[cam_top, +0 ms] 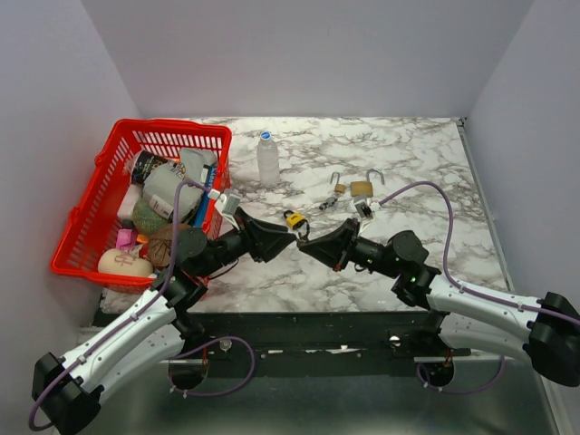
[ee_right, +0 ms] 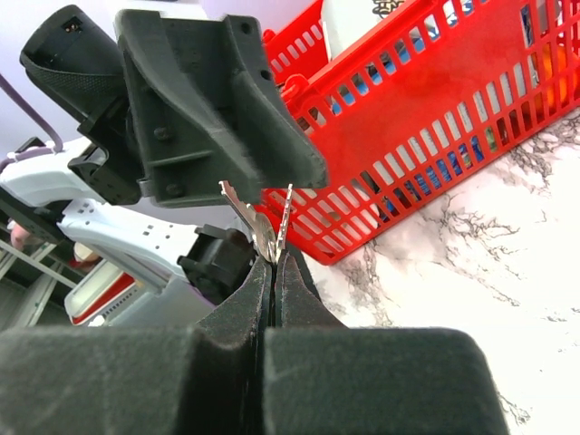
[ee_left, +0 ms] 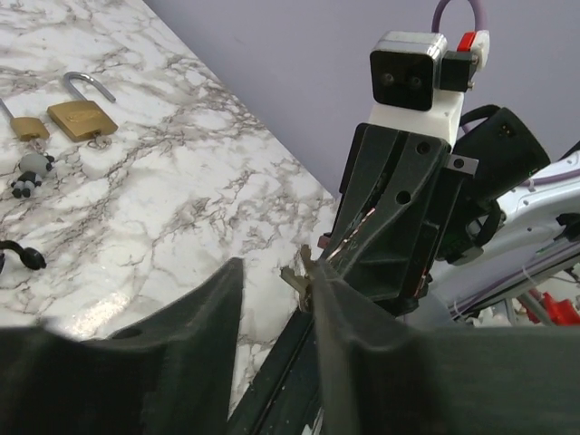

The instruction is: Unlock with the key

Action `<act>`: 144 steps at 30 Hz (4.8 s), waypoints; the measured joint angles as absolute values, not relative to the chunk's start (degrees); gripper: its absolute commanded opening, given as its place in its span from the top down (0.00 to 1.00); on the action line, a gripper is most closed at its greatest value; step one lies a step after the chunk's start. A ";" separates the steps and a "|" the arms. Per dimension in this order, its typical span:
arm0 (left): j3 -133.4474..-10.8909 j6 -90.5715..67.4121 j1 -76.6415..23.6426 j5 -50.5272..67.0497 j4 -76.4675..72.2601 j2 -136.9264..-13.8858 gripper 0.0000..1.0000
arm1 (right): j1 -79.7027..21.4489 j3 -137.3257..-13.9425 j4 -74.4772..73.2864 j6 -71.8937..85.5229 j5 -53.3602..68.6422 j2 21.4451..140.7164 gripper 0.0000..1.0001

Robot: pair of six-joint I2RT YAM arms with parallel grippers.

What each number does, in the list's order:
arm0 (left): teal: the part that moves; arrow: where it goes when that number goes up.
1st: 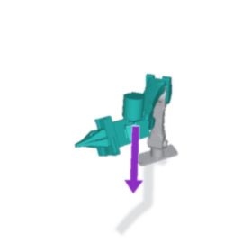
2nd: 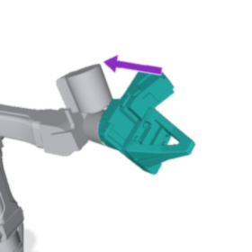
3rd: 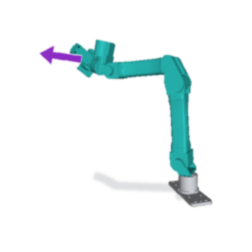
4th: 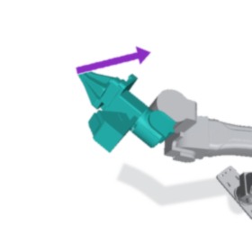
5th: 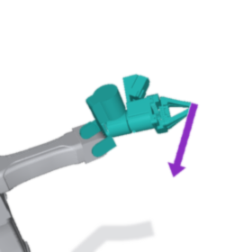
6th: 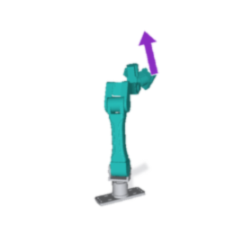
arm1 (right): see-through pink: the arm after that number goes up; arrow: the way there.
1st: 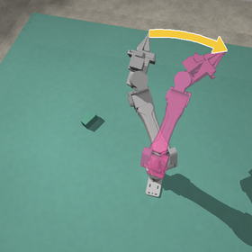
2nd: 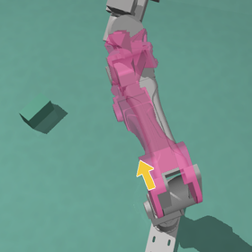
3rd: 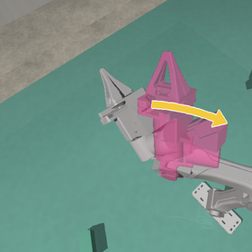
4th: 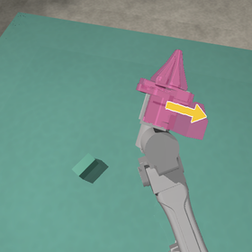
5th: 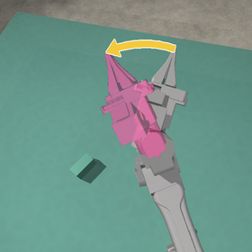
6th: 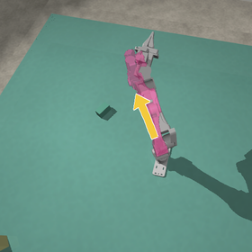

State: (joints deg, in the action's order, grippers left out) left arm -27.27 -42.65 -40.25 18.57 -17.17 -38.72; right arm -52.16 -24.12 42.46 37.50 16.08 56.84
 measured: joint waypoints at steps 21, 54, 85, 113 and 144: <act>-24.32 -47.68 -40.23 18.65 -24.88 -39.86 0.45 | -52.12 -24.12 45.15 37.52 17.74 56.90 0.99; -27.09 -41.80 -40.18 21.61 -19.38 -41.17 1.00 | -51.96 -21.78 29.82 32.14 9.54 39.07 0.22; -35.94 -31.48 -40.14 38.00 -11.16 -47.48 1.00 | -51.77 -27.97 27.00 25.56 25.15 50.61 0.63; -35.83 -32.62 -39.99 38.70 -13.50 -47.46 1.00 | -50.98 -27.24 35.05 31.44 26.39 54.87 0.84; -49.54 -28.29 -41.21 21.30 3.81 -58.11 0.21 | -36.10 -16.88 30.87 31.40 24.40 41.30 0.99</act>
State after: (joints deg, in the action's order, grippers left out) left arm -49.54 -28.29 -41.21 21.30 3.81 -58.11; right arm -36.10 -16.88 30.87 31.40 24.40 41.30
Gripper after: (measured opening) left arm 0.784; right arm 0.013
